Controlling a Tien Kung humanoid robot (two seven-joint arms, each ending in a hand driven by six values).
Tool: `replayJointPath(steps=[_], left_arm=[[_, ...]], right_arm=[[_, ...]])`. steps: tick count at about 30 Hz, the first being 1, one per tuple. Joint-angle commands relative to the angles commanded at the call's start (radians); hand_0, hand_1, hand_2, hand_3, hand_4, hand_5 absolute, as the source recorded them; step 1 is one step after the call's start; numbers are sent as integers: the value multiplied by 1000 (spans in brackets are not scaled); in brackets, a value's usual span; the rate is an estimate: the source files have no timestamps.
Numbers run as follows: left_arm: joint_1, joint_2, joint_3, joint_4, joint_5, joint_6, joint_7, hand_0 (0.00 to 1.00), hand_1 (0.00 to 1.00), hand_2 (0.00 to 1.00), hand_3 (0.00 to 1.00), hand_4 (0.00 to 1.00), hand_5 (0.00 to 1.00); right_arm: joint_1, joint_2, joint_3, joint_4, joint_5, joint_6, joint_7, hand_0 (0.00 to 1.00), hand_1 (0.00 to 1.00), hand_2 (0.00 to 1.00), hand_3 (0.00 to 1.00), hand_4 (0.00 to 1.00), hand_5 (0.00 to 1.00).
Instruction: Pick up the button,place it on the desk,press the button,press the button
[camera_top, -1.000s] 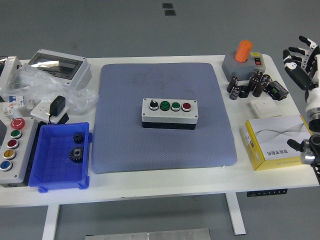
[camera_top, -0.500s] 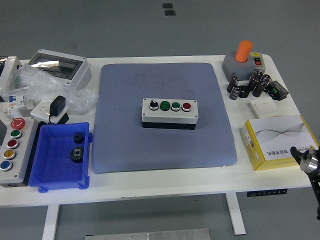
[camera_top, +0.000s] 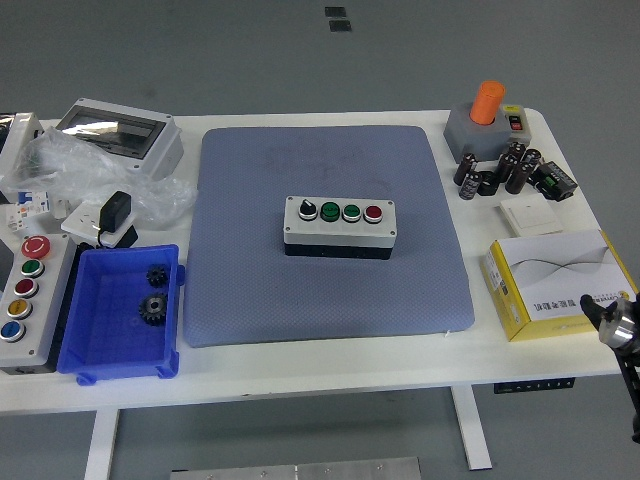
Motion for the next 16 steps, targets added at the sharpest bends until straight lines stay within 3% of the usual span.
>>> replayJointPath(steps=[7, 16], left_arm=[[-1, -2, -37, 4, 38, -3, 1, 669, 659, 565, 623, 711, 238], [-9, 5, -14, 13, 22, -10, -31, 667, 660, 566, 623, 702, 249]], right_arm=[[-7, 0, 0, 11, -13, -4, -7, 851, 785, 801, 790, 924, 857], [-5, 6, 4, -7, 118, 45, 58, 844, 781, 798, 788, 920, 843]])
